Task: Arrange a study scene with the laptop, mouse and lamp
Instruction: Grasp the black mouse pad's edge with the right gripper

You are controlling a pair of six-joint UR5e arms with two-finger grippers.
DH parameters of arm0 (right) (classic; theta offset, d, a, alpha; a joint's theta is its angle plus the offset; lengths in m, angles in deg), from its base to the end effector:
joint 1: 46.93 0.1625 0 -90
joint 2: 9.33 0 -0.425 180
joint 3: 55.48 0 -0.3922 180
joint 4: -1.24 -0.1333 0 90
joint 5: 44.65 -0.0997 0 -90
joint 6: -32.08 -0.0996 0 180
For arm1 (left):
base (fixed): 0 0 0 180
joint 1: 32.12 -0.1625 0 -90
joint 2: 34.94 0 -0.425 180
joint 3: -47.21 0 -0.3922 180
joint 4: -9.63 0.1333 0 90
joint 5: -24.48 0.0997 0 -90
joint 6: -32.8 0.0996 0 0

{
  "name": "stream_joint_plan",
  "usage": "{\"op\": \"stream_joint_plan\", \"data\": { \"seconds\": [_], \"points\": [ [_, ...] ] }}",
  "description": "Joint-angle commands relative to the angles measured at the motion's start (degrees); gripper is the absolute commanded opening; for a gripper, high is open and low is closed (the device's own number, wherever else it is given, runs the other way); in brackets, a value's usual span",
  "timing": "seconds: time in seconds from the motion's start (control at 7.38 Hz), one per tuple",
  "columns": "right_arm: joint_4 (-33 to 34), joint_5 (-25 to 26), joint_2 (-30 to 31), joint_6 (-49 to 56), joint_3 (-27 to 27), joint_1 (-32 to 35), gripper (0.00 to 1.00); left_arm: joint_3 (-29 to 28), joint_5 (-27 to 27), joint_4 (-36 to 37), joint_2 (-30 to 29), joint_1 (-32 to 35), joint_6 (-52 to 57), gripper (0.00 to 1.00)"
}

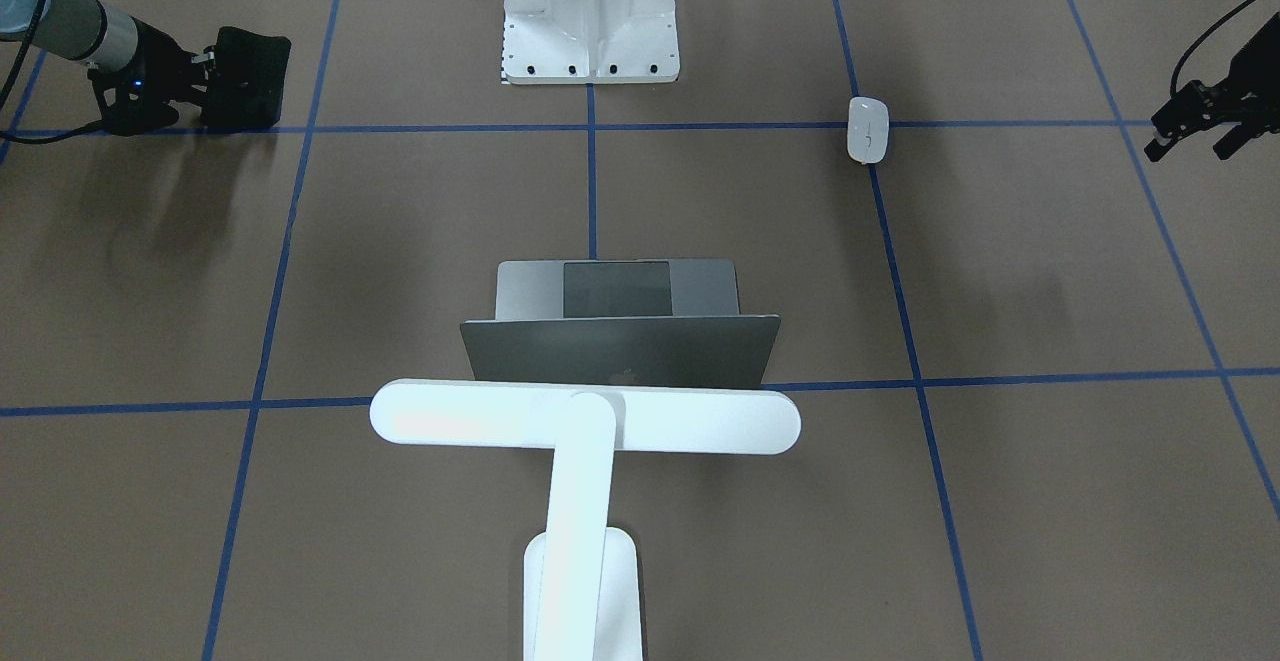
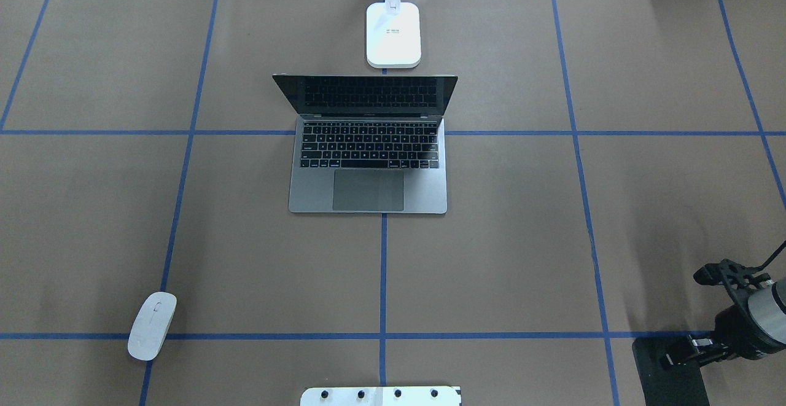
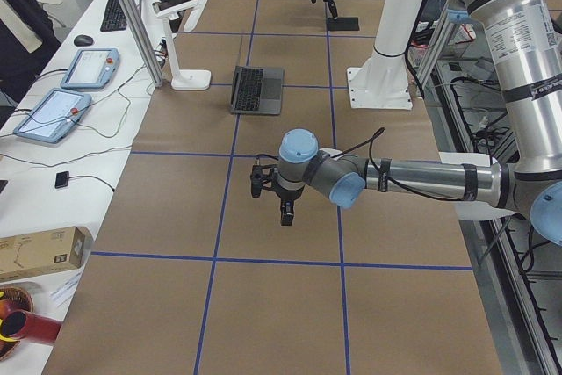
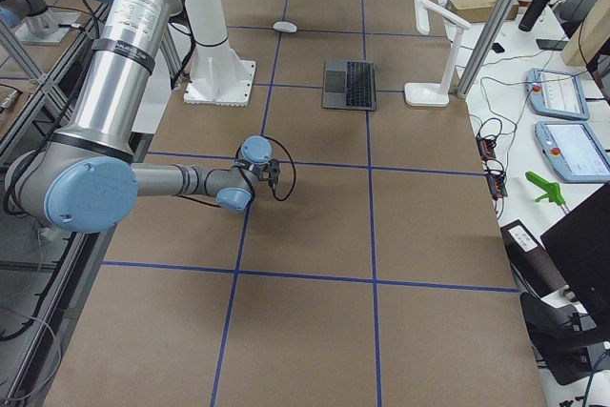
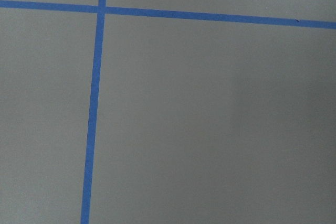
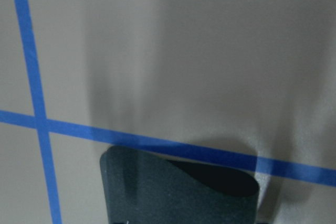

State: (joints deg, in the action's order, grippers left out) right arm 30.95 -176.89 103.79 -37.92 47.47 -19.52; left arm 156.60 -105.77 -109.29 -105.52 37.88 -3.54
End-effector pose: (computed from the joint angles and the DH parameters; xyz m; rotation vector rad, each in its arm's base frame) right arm -0.2710 -0.2153 0.5934 -0.2946 -1.0373 -0.2056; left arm 0.0634 -0.3759 0.5819 0.1013 0.8331 -0.0912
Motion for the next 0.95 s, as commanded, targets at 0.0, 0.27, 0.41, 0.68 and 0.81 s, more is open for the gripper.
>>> {"op": "stream_joint_plan", "data": {
  "seconds": [0.0,0.27,0.41,0.68,0.81],
  "points": [
    [0.0,-0.12,0.0,-0.05,0.5,0.01,0.25,-0.13,0.0,0.1,0.0,-0.04,0.13,1.0],
    [0.0,-0.64,0.0,-0.14,1.2,0.1,0.22,-0.13,0.0,0.1,-0.09,-0.04,0.13,1.0],
    [0.0,-0.65,0.0,-0.14,1.2,0.1,0.25,-0.13,0.0,0.1,-0.09,-0.04,0.13,1.0],
    [0.0,-0.65,-0.09,-0.14,1.29,0.1,0.24,-0.05,-0.09,0.1,-0.09,-0.04,0.13,1.0],
    [0.0,-1.08,-0.52,-1.1,1.64,0.01,0.24,-0.05,-0.09,0.1,-0.09,-0.04,0.13,1.0]
  ]
}}
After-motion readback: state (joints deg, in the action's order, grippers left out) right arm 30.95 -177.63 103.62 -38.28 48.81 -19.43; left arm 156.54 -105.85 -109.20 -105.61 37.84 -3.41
